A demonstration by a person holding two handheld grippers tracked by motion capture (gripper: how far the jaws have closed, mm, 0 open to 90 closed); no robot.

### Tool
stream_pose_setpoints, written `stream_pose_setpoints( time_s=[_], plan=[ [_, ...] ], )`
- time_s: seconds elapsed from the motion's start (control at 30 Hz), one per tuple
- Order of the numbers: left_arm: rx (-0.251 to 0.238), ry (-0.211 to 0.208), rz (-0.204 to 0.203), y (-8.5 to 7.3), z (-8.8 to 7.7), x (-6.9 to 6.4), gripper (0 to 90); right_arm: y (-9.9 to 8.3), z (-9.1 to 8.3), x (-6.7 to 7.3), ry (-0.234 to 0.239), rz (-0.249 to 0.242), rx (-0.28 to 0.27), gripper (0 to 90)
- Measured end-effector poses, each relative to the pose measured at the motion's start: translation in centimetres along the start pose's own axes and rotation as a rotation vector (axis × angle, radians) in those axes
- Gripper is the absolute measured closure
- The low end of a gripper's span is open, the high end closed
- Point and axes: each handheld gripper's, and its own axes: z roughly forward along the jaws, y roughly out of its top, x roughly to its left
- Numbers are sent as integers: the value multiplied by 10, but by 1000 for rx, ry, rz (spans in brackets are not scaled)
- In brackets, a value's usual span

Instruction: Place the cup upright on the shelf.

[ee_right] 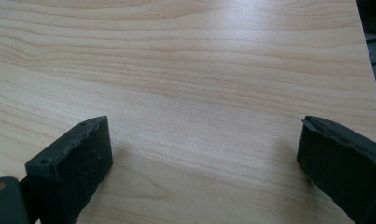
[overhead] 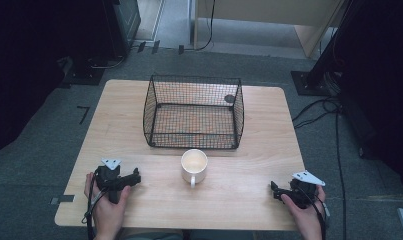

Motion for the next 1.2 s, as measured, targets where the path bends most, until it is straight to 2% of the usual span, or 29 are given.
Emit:
stream_pose_setpoints(
  time_s=[0.03,0.07,0.2,0.33,0.47,0.5,0.57,0.6,0.63,0.83,0.9,0.93,0.97,1.03,1.07,1.2],
  plan=[
    [0,0,0,0,0,0,0,0,0,0,0,0,0,49],
    [0,0,0,0,0,0,0,0,-2,4,-8,-14,-15,125],
    [0,-1,0,0,0,0,0,2,-5,11,-18,-37,-16,129],
    [0,0,0,0,0,0,0,9,-8,27,34,-50,-26,129],
    [0,0,1,0,0,0,0,14,-11,41,64,-72,-45,129],
    [1,0,1,0,0,0,0,14,-11,41,64,-72,-45,129],
    [0,0,1,0,0,0,0,19,-15,51,86,-85,-61,129],
    [0,0,1,0,0,0,0,19,-15,51,86,-85,-61,129],
    [0,0,1,0,0,0,0,22,-17,59,107,-92,-68,129],
    [1,0,1,0,0,0,0,29,-19,78,136,-120,-76,129],
    [0,0,1,0,0,0,0,32,-19,89,162,-134,-83,129],
    [0,0,1,0,0,0,0,32,-19,89,162,-134,-83,129],
    [0,0,0,0,0,0,0,34,-20,96,177,-141,-87,129],
    [0,0,0,0,0,0,0,34,-21,99,182,-144,-89,129],
    [0,-1,0,0,0,0,0,36,-22,105,193,-151,-95,129],
    [0,-2,1,0,0,0,0,39,-26,116,219,-158,-107,129]
  ],
)
